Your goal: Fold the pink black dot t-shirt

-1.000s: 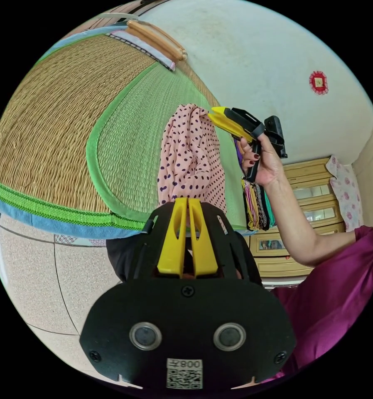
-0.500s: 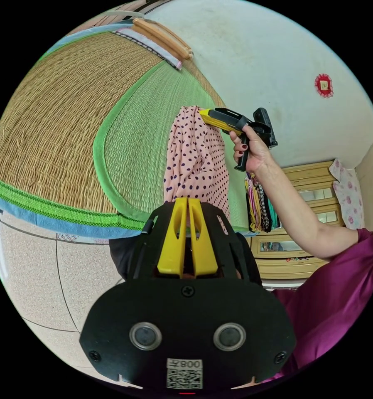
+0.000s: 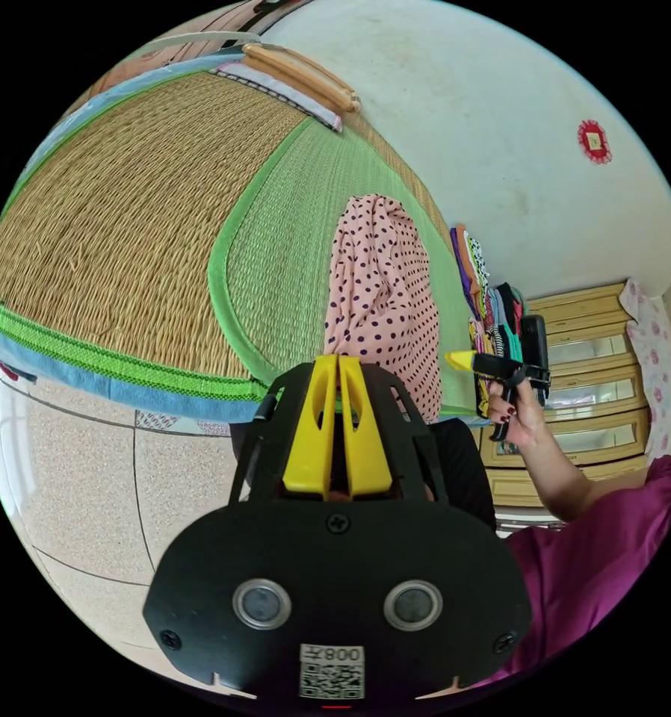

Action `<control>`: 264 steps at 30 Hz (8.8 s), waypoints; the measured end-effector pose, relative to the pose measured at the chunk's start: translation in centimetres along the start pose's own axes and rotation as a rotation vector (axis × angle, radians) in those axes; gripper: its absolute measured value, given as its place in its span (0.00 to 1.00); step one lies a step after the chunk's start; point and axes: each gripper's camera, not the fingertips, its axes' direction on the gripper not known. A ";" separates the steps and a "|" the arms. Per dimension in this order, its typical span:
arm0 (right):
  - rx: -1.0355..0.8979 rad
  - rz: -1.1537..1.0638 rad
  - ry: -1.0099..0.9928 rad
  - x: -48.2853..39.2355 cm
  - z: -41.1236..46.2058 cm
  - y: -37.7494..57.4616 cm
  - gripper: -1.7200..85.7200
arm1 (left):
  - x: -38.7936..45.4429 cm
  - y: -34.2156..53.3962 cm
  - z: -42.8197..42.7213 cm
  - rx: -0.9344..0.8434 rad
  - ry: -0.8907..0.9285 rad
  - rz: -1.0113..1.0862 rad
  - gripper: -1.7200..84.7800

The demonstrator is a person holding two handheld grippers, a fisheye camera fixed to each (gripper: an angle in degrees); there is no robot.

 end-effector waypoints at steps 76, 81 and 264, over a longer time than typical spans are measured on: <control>-0.144 0.003 0.636 -4.0 2.7 25.3 0.02 | 26.4 9.1 15.2 -0.351 -0.295 0.428 0.03; -0.136 -0.034 0.654 -4.8 3.9 26.6 0.02 | 25.7 8.2 16.7 -0.418 -0.193 0.350 0.05; 0.394 0.026 -0.610 14.5 -7.4 32.3 0.03 | 21.7 12.9 1.2 0.005 0.721 -0.167 0.06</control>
